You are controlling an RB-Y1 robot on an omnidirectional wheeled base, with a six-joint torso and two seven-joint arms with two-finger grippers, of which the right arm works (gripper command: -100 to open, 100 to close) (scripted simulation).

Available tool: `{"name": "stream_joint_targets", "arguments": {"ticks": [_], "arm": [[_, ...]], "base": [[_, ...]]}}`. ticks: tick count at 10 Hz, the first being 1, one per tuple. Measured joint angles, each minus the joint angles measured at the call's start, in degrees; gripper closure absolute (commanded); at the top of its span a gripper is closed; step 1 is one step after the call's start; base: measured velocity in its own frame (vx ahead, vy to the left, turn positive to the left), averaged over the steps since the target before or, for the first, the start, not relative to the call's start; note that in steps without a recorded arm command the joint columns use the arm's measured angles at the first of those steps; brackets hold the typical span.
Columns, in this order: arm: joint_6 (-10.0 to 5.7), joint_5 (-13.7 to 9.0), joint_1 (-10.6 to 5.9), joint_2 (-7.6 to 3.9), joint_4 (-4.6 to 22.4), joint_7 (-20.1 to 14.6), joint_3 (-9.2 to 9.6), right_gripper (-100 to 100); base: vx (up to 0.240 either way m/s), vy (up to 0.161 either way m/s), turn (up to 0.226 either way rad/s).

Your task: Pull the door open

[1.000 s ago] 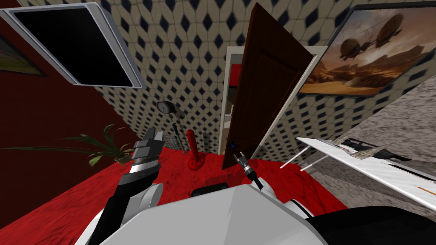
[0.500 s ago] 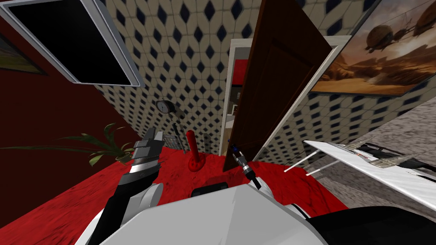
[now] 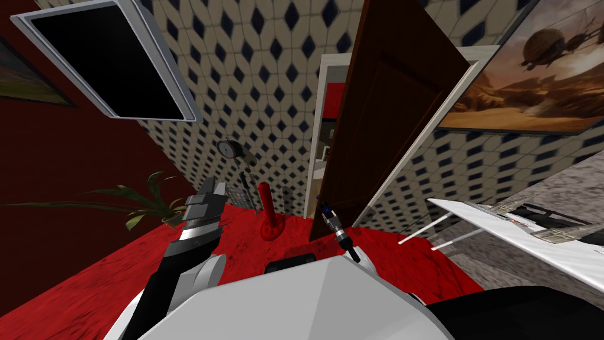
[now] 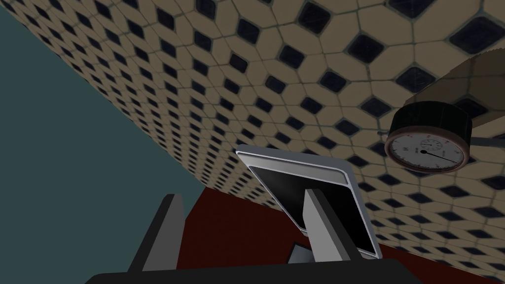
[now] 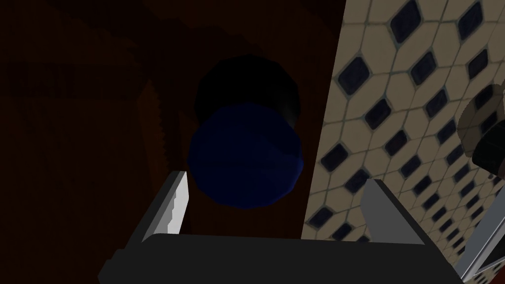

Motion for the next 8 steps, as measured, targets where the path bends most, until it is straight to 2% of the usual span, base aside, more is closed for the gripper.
{"name": "stream_joint_targets", "arguments": {"ticks": [3, 4, 8], "arm": [[1.59, 3.94, 0.61, 2.2, -1.96, -0.89, -3.8, -100], [1.69, 4.05, 0.62, 2.25, -2.03, -0.95, -3.91, 100], [1.71, 3.92, 0.56, 2.06, -1.96, -0.88, -3.9, 100]], "base": [[0.061, -0.032, 0.024], [-0.001, 0.0, -0.01], [-0.004, 0.001, 0.001]]}}
